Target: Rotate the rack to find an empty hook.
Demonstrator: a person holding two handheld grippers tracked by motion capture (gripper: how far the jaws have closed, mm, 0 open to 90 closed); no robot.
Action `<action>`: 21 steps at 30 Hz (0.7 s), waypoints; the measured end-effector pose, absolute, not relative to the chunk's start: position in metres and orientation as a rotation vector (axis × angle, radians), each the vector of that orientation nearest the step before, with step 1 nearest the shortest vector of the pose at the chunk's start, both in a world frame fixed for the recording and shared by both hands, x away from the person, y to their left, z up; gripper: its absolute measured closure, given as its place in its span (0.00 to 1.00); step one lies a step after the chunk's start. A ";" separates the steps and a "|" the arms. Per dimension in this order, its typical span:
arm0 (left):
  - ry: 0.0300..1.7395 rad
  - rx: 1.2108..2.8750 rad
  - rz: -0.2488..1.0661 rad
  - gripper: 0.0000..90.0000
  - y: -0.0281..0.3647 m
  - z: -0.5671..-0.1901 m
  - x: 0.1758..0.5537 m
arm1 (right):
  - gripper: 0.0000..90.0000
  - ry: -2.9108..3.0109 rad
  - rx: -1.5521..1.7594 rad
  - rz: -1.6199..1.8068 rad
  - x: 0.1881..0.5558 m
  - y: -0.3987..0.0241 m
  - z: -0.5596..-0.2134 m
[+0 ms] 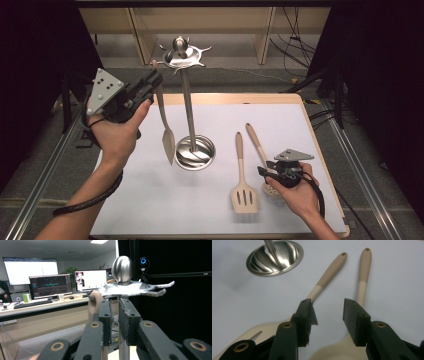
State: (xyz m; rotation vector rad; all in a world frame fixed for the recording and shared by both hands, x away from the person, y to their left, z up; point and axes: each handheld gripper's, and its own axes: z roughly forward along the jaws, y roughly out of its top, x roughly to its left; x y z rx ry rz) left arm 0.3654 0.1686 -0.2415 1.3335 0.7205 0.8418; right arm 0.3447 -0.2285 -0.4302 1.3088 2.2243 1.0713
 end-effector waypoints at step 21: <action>0.750 1.406 0.834 0.60 0.227 -0.332 0.321 | 0.66 2.224 1.287 1.062 0.348 -0.231 -0.433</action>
